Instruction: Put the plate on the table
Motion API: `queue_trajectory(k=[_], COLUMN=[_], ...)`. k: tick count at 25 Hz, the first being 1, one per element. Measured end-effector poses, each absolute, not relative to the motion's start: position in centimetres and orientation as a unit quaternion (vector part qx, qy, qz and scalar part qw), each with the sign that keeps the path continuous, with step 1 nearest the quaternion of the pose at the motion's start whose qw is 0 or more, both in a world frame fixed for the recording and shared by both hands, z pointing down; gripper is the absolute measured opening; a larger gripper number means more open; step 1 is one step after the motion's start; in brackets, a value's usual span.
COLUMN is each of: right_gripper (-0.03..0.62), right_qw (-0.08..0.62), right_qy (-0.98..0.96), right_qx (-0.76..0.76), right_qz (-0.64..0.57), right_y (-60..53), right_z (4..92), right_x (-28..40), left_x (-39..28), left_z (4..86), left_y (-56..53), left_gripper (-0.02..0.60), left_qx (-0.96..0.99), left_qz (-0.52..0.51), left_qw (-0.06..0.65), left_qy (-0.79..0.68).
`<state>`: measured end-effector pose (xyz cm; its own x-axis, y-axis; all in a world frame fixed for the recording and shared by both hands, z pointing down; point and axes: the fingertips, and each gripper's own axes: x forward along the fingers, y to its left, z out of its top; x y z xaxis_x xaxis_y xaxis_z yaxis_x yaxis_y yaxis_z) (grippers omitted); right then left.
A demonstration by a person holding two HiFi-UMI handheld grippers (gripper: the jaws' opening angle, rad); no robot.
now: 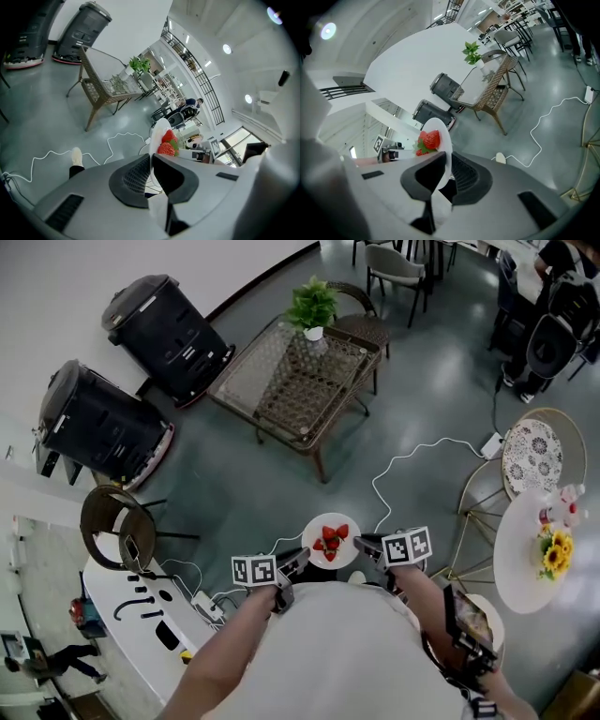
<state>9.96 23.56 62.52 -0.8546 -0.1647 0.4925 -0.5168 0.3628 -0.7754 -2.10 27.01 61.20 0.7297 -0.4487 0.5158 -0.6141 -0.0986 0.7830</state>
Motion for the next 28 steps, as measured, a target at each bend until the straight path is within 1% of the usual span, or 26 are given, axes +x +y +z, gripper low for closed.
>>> queue_trajectory(k=[7, 11, 28], right_gripper=[0.038, 0.038, 0.038], right_qw=[0.186, 0.19, 0.209], right_qy=[-0.789, -0.782, -0.799], right_qx=[0.252, 0.268, 0.257], right_qz=[0.528, 0.53, 0.502], right_y=[19.4, 15.5, 0.9], right_z=[62.9, 63.2, 61.9], right_x=[11.2, 10.7, 0.7], left_x=[-1.2, -1.6, -11.5], left_z=[62.5, 62.6, 62.0], left_y=[21.5, 17.4, 3.6], left_gripper=[0.015, 0.016, 0.015], left_qx=[0.75, 0.756, 0.76], left_qz=[0.077, 0.077, 0.045], left_qw=[0.575, 0.571, 0.568], left_qy=[-0.318, -0.31, -0.314])
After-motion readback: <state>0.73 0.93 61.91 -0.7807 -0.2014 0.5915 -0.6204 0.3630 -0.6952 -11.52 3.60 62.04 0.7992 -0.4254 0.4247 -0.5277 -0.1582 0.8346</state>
